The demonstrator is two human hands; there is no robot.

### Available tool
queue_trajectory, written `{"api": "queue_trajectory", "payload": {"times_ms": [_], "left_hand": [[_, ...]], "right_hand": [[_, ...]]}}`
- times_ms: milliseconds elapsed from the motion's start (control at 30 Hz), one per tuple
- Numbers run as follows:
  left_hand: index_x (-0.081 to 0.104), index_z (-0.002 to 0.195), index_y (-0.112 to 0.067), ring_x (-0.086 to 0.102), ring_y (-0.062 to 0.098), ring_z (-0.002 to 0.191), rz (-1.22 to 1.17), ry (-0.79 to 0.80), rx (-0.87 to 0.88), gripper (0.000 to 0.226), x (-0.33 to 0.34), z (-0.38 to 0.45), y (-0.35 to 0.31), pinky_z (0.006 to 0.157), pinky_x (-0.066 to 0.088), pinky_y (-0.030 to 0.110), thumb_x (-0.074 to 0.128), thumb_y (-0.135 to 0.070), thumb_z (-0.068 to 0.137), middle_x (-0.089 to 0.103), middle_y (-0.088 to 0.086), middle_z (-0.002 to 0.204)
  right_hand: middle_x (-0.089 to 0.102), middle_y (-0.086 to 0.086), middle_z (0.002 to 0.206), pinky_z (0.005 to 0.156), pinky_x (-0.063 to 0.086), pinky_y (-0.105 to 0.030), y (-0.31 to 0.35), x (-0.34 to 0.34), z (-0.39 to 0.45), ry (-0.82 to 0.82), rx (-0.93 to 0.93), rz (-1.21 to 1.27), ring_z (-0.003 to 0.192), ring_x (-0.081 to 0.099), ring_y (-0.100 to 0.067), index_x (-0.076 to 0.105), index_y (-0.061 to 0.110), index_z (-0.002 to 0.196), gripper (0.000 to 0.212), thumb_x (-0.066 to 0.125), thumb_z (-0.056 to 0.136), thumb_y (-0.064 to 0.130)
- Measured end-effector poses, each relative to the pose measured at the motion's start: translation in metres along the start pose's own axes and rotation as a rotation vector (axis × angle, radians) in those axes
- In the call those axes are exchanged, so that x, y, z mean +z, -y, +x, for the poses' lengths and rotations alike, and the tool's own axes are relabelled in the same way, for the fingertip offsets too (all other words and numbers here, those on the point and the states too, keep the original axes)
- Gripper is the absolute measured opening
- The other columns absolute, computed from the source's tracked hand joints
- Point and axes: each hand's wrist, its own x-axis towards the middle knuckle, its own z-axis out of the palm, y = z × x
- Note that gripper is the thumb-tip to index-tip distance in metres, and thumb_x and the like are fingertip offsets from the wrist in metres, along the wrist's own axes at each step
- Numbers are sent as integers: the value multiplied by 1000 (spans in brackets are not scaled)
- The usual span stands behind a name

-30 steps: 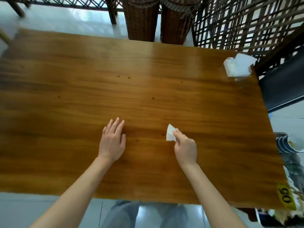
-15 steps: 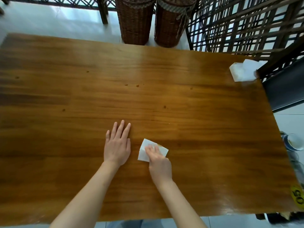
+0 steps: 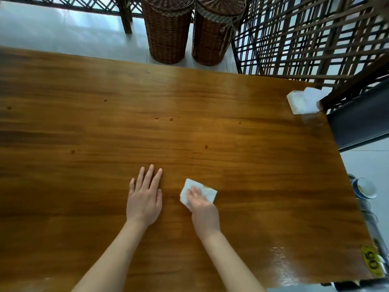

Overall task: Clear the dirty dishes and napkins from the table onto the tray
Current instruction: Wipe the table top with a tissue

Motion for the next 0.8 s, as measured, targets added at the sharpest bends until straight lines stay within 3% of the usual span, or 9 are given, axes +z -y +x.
{"api": "queue_trajectory", "payload": {"times_ms": [67, 133, 233, 400, 567, 633, 700, 800], "left_hand": [[34, 144, -23, 19, 26, 142, 0, -9, 7, 54, 0, -1, -1, 111, 18, 47, 32, -34, 91, 31, 5, 151], [35, 144, -23, 19, 27, 141, 8, -19, 3, 54, 1, -1, -1, 111, 19, 47, 32, -34, 91, 32, 5, 151], [35, 144, -24, 17, 25, 142, 6, -12, -4, 54, 2, 0, -1, 111, 16, 46, 32, -35, 91, 30, 4, 151], [32, 145, -26, 12, 22, 143, 3, -4, -5, 54, 3, -1, 0, 112, 13, 44, 30, -35, 92, 27, 2, 153], [31, 145, -27, 11, 21, 143, 3, 2, -9, 54, 3, -1, 0, 113, 13, 43, 29, -36, 92, 26, 1, 153], [29, 146, -27, 7, 19, 143, 0, 8, -7, 54, 3, -1, 0, 113, 11, 42, 28, -37, 93, 25, 0, 154], [28, 146, -27, 5, 19, 143, -5, 9, -7, 54, 4, -1, 1, 113, 10, 41, 28, -37, 93, 24, 0, 154], [29, 146, -27, 6, 19, 142, -12, 4, -12, 54, 4, -1, 1, 113, 10, 41, 28, -37, 93, 24, 0, 153]], "right_hand": [[71, -1, 105, 71, 53, -17, 0, 0, -23, 55, -135, -26, 94, 67, -9, 73, 15, 102, 62, 93, 44, 8], [72, 1, 101, 67, 53, -15, -13, -4, -39, 94, -209, -41, 90, 68, -7, 75, 17, 96, 62, 95, 38, 12], [73, 0, 94, 59, 55, -16, -30, -12, -42, 85, -252, -123, 84, 70, -8, 77, 14, 88, 56, 96, 35, 13], [73, 2, 76, 42, 49, -16, -17, -17, -29, 2, -227, -160, 56, 66, -8, 77, 15, 81, 40, 93, 44, 15], [64, 1, 68, 38, 47, -18, -18, -23, -24, 34, -208, -163, 61, 63, -12, 74, 12, 75, 38, 92, 42, 8], [62, -2, 68, 39, 45, -19, -32, -29, -15, 34, -107, -121, 62, 61, -16, 70, 9, 71, 28, 87, 50, 2], [64, -5, 86, 54, 44, -18, -49, -36, 1, -13, 139, -56, 79, 59, -17, 70, 9, 88, 10, 71, 78, 7], [62, -6, 95, 64, 41, -19, -57, -33, 27, -151, 416, 68, 89, 53, -16, 68, 9, 100, 16, 55, 92, 14]]}}
